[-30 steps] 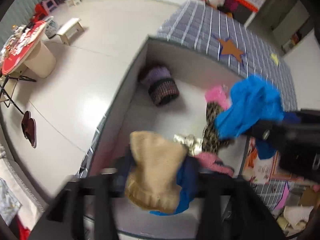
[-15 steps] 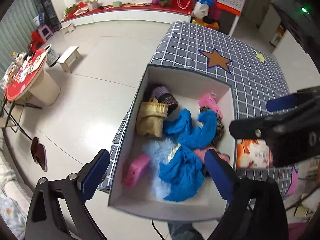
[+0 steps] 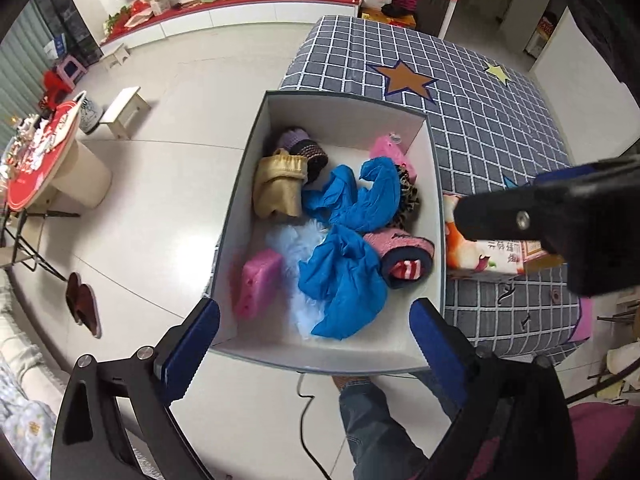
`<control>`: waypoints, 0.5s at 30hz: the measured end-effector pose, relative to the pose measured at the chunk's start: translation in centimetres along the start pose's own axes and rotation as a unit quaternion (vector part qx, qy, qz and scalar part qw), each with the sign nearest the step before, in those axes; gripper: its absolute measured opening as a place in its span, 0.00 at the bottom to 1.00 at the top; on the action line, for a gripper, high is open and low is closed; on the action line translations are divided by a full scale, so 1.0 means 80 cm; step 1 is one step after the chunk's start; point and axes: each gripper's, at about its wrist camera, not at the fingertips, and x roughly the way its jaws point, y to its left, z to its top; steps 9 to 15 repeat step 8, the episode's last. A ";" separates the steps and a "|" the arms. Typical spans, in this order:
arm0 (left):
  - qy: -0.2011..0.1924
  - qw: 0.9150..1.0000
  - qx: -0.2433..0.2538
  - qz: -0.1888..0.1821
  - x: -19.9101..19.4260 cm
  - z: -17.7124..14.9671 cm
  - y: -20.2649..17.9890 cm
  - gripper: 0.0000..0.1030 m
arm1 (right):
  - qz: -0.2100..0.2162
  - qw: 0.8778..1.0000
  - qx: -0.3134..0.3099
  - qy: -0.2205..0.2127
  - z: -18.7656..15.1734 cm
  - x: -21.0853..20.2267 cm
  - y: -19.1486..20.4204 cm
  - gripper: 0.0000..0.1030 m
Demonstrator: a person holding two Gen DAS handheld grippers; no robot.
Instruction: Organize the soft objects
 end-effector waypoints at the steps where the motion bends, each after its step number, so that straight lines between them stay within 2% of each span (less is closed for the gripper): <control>1: -0.002 1.000 0.001 0.003 -0.001 -0.001 0.000 0.94 | -0.001 1.000 0.002 0.001 -0.004 0.001 0.000 1.00; 6: -0.011 1.000 -0.008 0.003 -0.007 -0.004 0.007 0.94 | -0.005 1.000 0.007 -0.007 -0.014 -0.006 0.000 1.00; 8: -0.045 0.999 -0.016 -0.014 -0.017 -0.007 0.012 0.94 | -0.007 1.000 0.006 -0.010 -0.016 -0.009 0.002 1.00; 15: -0.045 0.999 -0.016 -0.014 -0.017 -0.007 0.012 0.94 | -0.007 1.000 0.006 -0.010 -0.016 -0.009 0.002 1.00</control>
